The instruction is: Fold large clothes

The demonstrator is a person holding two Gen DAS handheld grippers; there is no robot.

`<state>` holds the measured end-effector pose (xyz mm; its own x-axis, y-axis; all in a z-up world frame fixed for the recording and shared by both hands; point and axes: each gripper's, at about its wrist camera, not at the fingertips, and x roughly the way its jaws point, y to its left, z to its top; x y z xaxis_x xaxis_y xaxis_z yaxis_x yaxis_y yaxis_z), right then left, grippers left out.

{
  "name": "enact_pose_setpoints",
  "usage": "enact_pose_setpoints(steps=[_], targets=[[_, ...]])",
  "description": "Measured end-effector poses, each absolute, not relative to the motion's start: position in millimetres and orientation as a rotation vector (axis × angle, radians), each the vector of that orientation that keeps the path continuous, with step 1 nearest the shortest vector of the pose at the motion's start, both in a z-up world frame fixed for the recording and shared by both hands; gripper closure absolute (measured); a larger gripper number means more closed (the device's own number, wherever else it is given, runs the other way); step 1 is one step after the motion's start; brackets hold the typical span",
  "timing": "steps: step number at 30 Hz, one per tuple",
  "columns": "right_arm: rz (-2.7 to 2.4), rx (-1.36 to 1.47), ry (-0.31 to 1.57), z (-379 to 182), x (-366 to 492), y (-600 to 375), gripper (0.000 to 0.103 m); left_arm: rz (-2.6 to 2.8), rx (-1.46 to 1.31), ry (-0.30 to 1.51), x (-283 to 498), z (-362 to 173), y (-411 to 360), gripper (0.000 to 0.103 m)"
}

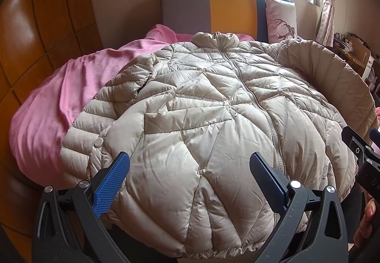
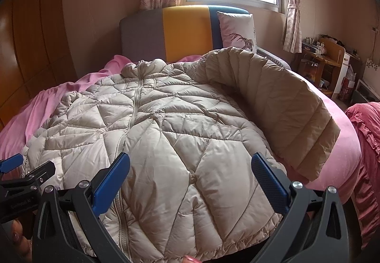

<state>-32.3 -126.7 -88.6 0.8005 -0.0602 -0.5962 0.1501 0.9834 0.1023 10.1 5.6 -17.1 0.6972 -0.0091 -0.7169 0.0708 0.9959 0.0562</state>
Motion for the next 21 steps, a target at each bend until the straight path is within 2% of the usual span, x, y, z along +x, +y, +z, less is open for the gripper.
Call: enact_pose_setpoints(steps=[21], targets=[[-0.059,0.108,0.62,-83.6,4.0,-112.7,0.002,-0.135,0.0,0.871,32.2,-26.8,20.4,0.003]])
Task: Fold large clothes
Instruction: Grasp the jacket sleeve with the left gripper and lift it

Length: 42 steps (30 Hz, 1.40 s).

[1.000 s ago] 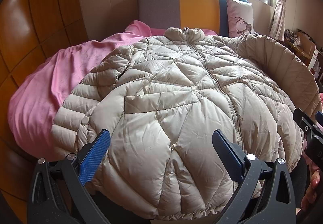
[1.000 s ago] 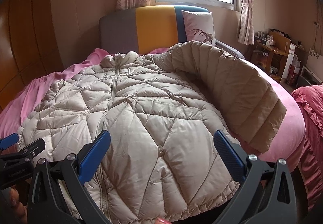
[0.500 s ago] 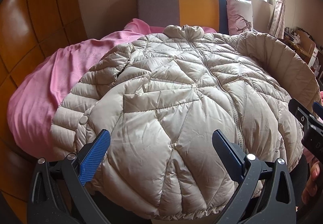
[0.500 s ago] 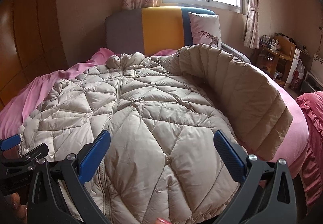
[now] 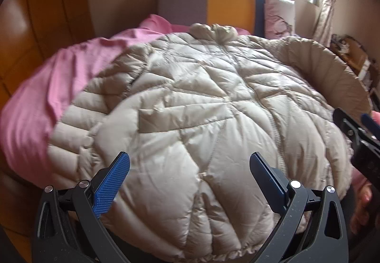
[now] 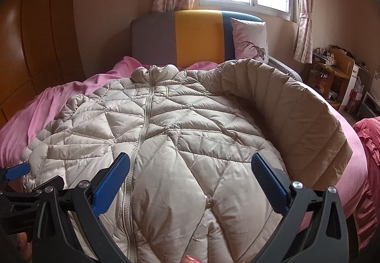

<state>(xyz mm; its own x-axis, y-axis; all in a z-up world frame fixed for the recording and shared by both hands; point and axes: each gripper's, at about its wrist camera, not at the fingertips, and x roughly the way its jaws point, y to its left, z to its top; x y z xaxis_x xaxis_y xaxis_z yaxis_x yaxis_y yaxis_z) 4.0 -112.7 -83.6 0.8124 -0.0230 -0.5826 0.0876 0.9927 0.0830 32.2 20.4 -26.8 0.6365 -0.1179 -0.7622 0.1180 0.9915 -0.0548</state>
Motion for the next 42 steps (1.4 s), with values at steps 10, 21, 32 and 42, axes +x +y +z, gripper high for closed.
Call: enact_pose_setpoints(steps=[10,21,32,42], targets=[[-0.081,0.011,0.628,-100.0,68.5,-114.3,0.002,-0.189,-0.418,0.787,65.5,-28.3,139.0,0.003],[-0.176,-0.048,0.701,-149.2,121.5,-142.6,0.002,0.092,-0.373,0.923,92.2,-91.1,235.9,0.012],[-0.169,-0.037,0.719,-172.7,123.2,-145.0,0.002,0.079,-0.316,0.888,107.8,-45.0,252.7,0.094],[-0.097,-0.065,0.742,-173.5,121.8,-136.6,0.002,0.255,-0.222,0.771,168.6,14.1,336.4,0.096]])
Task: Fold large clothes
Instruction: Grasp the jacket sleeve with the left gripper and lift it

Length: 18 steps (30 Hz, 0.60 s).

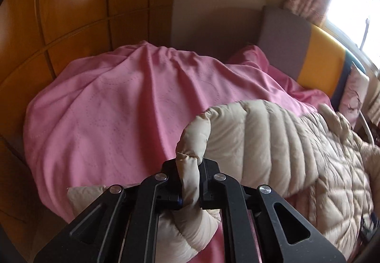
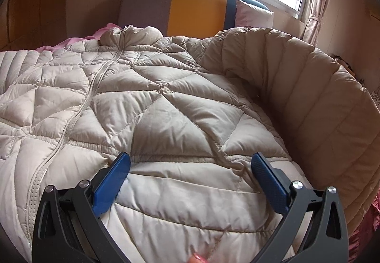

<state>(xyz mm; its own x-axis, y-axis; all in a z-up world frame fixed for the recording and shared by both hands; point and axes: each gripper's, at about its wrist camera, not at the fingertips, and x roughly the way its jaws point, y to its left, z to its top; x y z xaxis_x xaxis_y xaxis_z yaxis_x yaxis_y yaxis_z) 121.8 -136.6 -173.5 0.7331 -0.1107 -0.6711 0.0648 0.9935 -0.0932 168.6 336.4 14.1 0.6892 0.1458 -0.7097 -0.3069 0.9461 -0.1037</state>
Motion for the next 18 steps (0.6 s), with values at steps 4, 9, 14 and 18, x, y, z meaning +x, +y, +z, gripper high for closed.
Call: enact_pose_setpoints(steps=[4,9,14,18], targets=[[0.004,-0.026,0.775,-174.1,123.1,-128.3,0.002,0.332,-0.205,0.795,201.7,13.5,370.0,0.096],[0.051,-0.047,0.765,-181.3,121.4,-109.1,0.002,0.429,-0.14,0.856,239.6,-9.0,388.7,0.095],[0.078,-0.049,0.794,-177.8,124.2,-118.7,0.002,0.406,-0.131,0.846,235.6,-29.4,373.3,0.029],[0.075,-0.034,0.705,-152.0,107.9,-139.7,0.002,0.394,-0.084,0.778,210.7,-19.9,353.4,0.009]])
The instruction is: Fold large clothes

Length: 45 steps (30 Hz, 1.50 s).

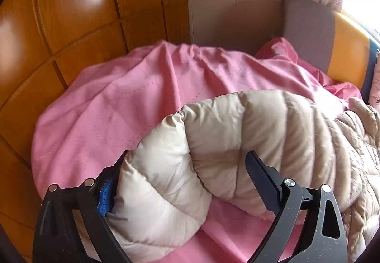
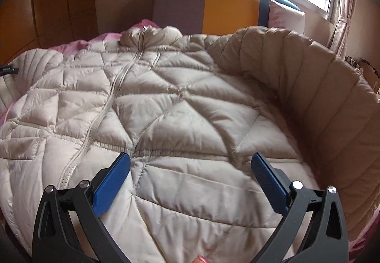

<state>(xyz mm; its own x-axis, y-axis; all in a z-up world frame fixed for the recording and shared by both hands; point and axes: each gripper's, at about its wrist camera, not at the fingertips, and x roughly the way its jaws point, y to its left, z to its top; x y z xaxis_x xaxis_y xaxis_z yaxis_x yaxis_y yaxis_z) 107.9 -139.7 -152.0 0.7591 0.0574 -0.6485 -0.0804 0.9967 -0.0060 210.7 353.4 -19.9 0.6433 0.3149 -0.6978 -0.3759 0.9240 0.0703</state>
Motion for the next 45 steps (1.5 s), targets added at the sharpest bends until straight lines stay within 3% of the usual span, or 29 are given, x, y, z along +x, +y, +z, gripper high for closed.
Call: enact_pose_setpoints(steps=[12,21,27,33,35,37,38,39,42,45], targets=[[-0.229,0.002,0.733,-140.5,146.9,-316.1,0.002,0.581,-0.297,0.623,139.4,14.3,374.4,0.009],[-0.528,0.182,0.86,-170.8,210.6,-433.1,0.002,0.243,-0.334,0.679,106.0,-15.8,271.9,0.009],[-0.459,0.39,0.755,-147.9,162.1,-439.5,0.002,0.012,-0.26,0.687,85.8,-32.4,196.4,0.009],[-0.505,0.933,0.771,-188.1,90.6,-491.3,0.003,-0.05,-0.279,0.727,77.3,-54.5,169.1,0.009],[-0.524,0.935,0.735,-187.9,91.1,-502.1,0.009,-0.057,-0.281,0.775,81.9,-66.9,163.6,0.009],[-0.527,0.915,0.696,-182.9,99.6,-510.1,0.046,-0.054,-0.281,0.818,84.1,-76.1,159.4,0.009],[-0.545,0.922,0.709,-185.5,105.4,-517.6,0.057,-0.053,-0.288,0.83,85.2,-79.5,158.1,0.009],[-0.55,0.941,0.72,-189.7,111.4,-520.2,0.075,-0.05,-0.295,0.839,84.7,-80.9,157.0,0.009],[-0.517,0.96,0.699,-186.3,111.4,-524.8,0.096,-0.056,-0.325,0.859,84.7,-83.8,157.6,0.009],[-0.557,0.811,0.625,-155.3,106.7,-512.8,0.098,-0.056,-0.335,0.858,82.3,-83.4,160.6,0.009]])
